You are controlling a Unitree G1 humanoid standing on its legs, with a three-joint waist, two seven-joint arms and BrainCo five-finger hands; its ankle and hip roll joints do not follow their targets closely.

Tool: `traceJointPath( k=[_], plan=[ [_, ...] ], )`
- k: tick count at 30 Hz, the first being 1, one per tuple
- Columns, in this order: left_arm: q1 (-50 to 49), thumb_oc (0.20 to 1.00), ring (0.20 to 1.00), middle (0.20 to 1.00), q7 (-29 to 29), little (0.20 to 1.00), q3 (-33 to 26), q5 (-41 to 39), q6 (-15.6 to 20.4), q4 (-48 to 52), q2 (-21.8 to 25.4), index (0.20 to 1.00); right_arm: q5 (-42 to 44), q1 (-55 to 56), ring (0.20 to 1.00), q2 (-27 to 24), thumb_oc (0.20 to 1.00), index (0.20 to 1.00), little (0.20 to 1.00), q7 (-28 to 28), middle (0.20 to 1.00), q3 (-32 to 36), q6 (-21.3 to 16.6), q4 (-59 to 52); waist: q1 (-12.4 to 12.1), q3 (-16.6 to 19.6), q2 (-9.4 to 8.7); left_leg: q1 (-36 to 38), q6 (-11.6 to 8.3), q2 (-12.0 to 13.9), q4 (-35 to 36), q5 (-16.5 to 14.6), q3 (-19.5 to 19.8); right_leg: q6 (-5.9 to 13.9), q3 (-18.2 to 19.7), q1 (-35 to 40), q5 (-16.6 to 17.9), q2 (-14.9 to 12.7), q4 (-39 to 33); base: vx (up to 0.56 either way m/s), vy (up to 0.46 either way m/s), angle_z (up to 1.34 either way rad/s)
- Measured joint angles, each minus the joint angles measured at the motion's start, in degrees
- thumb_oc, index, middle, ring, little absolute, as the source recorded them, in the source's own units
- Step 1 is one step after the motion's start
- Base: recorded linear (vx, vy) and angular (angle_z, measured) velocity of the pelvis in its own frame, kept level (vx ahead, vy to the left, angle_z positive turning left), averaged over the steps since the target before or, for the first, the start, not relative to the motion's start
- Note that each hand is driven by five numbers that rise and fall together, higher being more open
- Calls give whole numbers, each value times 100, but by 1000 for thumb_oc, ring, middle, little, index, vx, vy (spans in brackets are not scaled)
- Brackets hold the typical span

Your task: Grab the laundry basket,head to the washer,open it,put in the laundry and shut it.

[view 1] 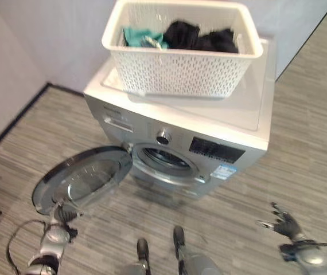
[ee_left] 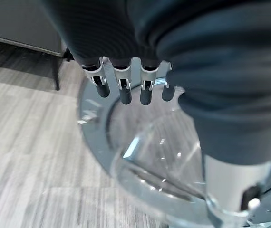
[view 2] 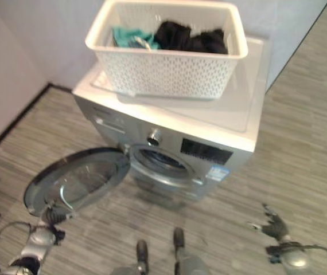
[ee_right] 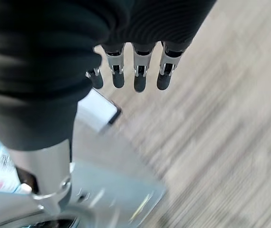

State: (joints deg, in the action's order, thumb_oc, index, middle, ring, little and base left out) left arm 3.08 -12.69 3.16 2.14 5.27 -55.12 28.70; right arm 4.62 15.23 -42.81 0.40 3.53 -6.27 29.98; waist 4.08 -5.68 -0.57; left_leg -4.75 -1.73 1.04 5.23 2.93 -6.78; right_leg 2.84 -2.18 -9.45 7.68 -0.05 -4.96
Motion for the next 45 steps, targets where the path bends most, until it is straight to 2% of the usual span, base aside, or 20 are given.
traceJointPath(
  k=[5, 6, 8, 10, 13, 14, 15, 19, 21, 23, 24, 26, 27, 28, 30, 32, 34, 36, 40, 45],
  plan=[
    [-459, 1000, 1000, 1000, 255, 1000, -55, -6, -6, -355, -235, 1000, -55, 418, 1000, -635, 1000, 1000, 1000, 37, 1000, 1563, 48, -258, 10, 240, -58, 166, -7, 1, 26, -31, 10, 2, 0, 167, -39, -4, -26, 51, 8, 0],
    [-537, 1000, 1000, 1000, 311, 1000, 0, 1, -23, -735, -380, 1000, 180, 303, 1000, -986, 1000, 1000, 1000, 70, 1000, 1899, 0, -392, 66, 411, -143, 164, 6, -1, 27, -39, 14, 6, 3, 169, -36, -7, -45, 31, 7, -2],
    [-529, 1000, 1000, 1000, 405, 1000, 56, 12, -45, -1015, -515, 1000, 263, 161, 1000, -1419, 1000, 1000, 1000, 115, 1000, 1896, -16, -444, 134, 546, -172, 159, 5, -12, 27, -38, 49, 6, 0, 180, -37, -13, -45, 24, 7, 2],
    [-526, 1000, 1000, 1000, 466, 1000, 67, 12, -45, -1167, -574, 1000, 303, -107, 1000, -1789, 1000, 1000, 1000, 111, 1000, 1942, -70, -420, 140, 636, -297, 155, 3, -26, 27, -36, 132, 10, -7, 190, -34, -14, -46, 11, 4, 2],
    [-540, 1000, 1000, 1000, 493, 1000, 79, 12, -47, -1302, -699, 1000, 235, -506, 1000, -2157, 1000, 1000, 1000, 34, 1000, 1948, -79, -728, 140, 671, -344, 133, 5, -38, 28, -38, 144, 82, -6, 164, -59, -26, -48, 14, 8, -5],
    [-520, 1000, 1000, 1000, 506, 1000, 253, 13, -54, -1367, -819, 1000, 228, -1060, 1000, -2354, 1000, 1000, 1000, -61, 1000, 1912, -192, -1001, 123, 720, -269, 24, 31, -7, 34, -53, 169, 304, -28, 68, -124, -23, -23, 27, 0, -3],
    [-525, 1000, 1000, 1000, 500, 1000, 275, 14, -53, -1373, -871, 1000, 230, -1445, 1000, -2334, 1000, 1000, 1000, -141, 1000, 1815, -275, -985, 133, 741, -260, -35, 39, 29, 33, -47, 171, 360, -150, 36, -140, -13, 16, 31, -3, 3],
    [-449, 1000, 1000, 1000, 507, 1000, 753, 29, -59, -1387, -1125, 1000, 372, -3059, 1000, -2542, 1000, 1000, 1000, -293, 1000, 710, -384, -1175, -54, 812, -351, -59, -3, -15, 30, -20, 327, 275, -249, 1, -80, -32, -40, 8, -6, 12],
    [-352, 1000, 1000, 1000, 531, 1000, 1031, 71, -48, -1363, -1196, 1000, 403, -4027, 1000, -2906, 1000, 1000, 1000, -362, 1000, -348, -538, -1100, -240, 825, -370, -154, -99, -45, 26, 43, 488, 273, -400, -36, -80, -35, -29, 6, -13, 25],
    [-278, 1000, 1000, 1000, 547, 1000, 1344, 92, -45, -1356, -1144, 1000, 385, -5254, 1000, -3010, 1000, 1000, 1000, -458, 1000, -1360, -526, -657, -467, 789, -434, -178, -116, -35, 25, 55, 532, 286, -483, -76, -83, -27, -42, 0, -9, 1],
    [-235, 1000, 1000, 1000, 543, 1000, 1348, 120, -44, -1346, -1142, 1000, 358, -5670, 1000, -3028, 1000, 1000, 1000, -483, 1000, -1693, -534, -546, -486, 792, -484, -247, -114, -42, 18, 52, 614, 322, -504, -104, -121, -29, -42, -1, -8, 28],
    [-182, 1000, 1000, 1000, 542, 1000, 1392, 126, -51, -1442, -1134, 1000, 348, -6940, 1000, -3147, 1000, 1000, 1000, -540, 1000, -3033, -492, -289, -507, 806, -498, -365, -114, -44, -4, 49, 661, 406, -501, -255, -189, -33, -42, -8, -2, 14],
    [-278, 1000, 1000, 1000, 522, 1000, 1454, 123, -55, -1533, -1115, 1000, 277, -8046, 1000, -2550, 1000, 1000, 1000, -561, 1000, -3642, -504, 72, -642, 758, -495, -541, -53, 161, 6, 125, 708, 287, -832, -404, -193, 44, 251, -27, -9, -18],
    [-266, 1000, 1000, 1000, 531, 1000, 1537, 130, -54, -1515, -1041, 1000, 269, -8600, 1000, -2493, 1000, 1000, 1000, -632, 1000, -4284, -469, 212, -637, 725, -521, -588, -52, 145, -71, 132, 699, 299, -866, -489, -242, -4, 563, -15, -9, 22],
    [-167, 1000, 1000, 1000, 510, 1000, 1536, 127, -49, -1530, -1008, 1000, 157, -8882, 1000, -2666, 1000, 1000, 1000, -618, 1000, -4539, -603, -2, -659, 744, -705, -731, -141, 67, -91, 155, 803, 146, -841, -486, -308, -24, 424, -30, -10, 62],
    [-182, 1000, 1000, 1000, 463, 1000, 1600, 109, -42, -1565, -1039, 1000, 127, -9713, 1000, -2594, 1000, 1000, 1000, -649, 1000, -5173, -584, 16, -899, 569, -717, -815, -275, 87, -112, 237, 787, 125, -823, -535, -297, 4, 377, -1, 2, 7],
    [-157, 1000, 1000, 1000, 450, 1000, 1620, 112, -46, -1571, -956, 1000, 111, -10247, 1000, -2561, 1000, 1000, 1000, -653, 1000, -5656, -585, 3, -949, 465, -779, -980, -323, 53, -80, 292, 794, 108, -828, -553, -145, -5, 135, 24, 21, 4],
    [-147, 1000, 1000, 1000, 451, 1000, 1615, 114, -47, -1596, -886, 1000, -131, -10865, 1000, -2376, 1000, 1000, 1000, -639, 1000, -6429, -510, 350, -951, 320, -809, -1037, -290, 35, -65, 463, 788, 64, -827, -548, -8, -32, -22, 31, 21, 10],
    [-186, 1000, 1000, 1000, 447, 1000, 1619, 115, -48, -1660, -870, 1000, -598, -11306, 1000, -1939, 1000, 1000, 1000, -637, 1000, -7132, -431, 1028, -973, 147, -780, -1058, -234, -98, -20, 438, 776, 66, -818, -578, 11, -171, -9, 11, 10, 4],
    [-89, 1000, 1000, 1000, 440, 1000, 1633, 108, -74, -1847, -844, 1000, -1018, -11464, 1000, -1700, 1000, 1000, 1000, -633, 1000, -7347, -205, 1471, -982, 60, -741, -1235, -128, -217, -23, 460, 771, -16, -800, -742, 86, -259, 6, 59, 12, 6]
  ],
)
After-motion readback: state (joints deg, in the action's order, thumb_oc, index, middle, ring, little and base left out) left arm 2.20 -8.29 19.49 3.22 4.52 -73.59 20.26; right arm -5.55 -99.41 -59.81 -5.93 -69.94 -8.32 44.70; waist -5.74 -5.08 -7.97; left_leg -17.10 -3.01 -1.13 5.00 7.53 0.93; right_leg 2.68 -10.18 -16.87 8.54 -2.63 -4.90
